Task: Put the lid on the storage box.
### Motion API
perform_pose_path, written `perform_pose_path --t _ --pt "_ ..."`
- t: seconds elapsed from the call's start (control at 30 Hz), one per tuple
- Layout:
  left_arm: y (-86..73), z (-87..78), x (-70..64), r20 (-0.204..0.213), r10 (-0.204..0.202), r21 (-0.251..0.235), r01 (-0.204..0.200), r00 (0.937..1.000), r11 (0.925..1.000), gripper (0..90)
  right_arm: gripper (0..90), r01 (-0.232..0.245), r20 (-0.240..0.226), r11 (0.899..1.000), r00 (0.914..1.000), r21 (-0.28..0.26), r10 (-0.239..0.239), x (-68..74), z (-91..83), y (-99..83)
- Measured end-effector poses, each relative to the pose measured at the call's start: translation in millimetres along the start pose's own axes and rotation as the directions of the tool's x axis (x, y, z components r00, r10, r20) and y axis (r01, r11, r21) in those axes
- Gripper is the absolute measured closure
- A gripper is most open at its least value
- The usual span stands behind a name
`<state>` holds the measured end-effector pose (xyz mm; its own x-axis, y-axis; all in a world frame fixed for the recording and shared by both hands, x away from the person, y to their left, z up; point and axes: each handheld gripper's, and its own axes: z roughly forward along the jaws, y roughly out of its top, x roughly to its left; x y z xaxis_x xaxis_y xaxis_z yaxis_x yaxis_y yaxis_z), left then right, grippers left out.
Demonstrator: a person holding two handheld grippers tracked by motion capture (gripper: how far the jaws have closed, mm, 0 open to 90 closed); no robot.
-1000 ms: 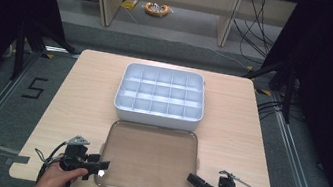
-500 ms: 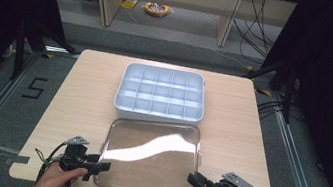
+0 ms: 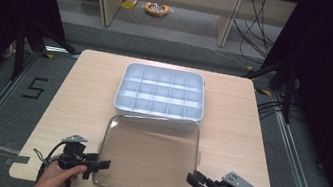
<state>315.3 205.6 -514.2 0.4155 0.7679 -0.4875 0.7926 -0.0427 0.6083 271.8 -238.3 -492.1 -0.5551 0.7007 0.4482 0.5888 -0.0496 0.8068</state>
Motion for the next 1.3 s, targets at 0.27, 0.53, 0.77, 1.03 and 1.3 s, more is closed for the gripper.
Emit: perform_pose_path --t 0.27,0.53,0.77,1.03,1.3 --pt "0.4 -2.9 1.5 0.019 -0.009 -0.001 0.009 0.9998 1.0 42.3 66.5 -0.021 0.011 1.0 0.9997 0.019 0.021 -1.8 3.4 -3.0" --pt "2.5 -11.6 -4.8 0.0 0.083 -0.034 -0.083 0.9965 0.996 53.6 68.4 -0.097 0.049 0.994 0.9943 0.052 0.094 -5.5 3.0 -4.2" --pt "2.6 -13.6 -12.0 -0.033 0.152 -0.038 -0.154 0.9877 0.9874 55.7 67.7 -0.056 0.103 0.997 0.9934 0.057 0.05 -7.8 5.0 -3.9" --pt "8.6 -20.1 -21.0 -0.066 0.193 -0.079 -0.198 0.979 0.9771 58.3 67.9 -0.025 0.152 0.998 0.9882 0.051 0.017 -3.1 5.2 0.0" --pt "20.7 -25.3 -25.9 -0.083 0.214 -0.113 -0.222 0.9734 0.9685 60.2 67.8 -0.011 0.17 0.998 0.9854 0.064 0.0 -3.8 6.3 10.3"
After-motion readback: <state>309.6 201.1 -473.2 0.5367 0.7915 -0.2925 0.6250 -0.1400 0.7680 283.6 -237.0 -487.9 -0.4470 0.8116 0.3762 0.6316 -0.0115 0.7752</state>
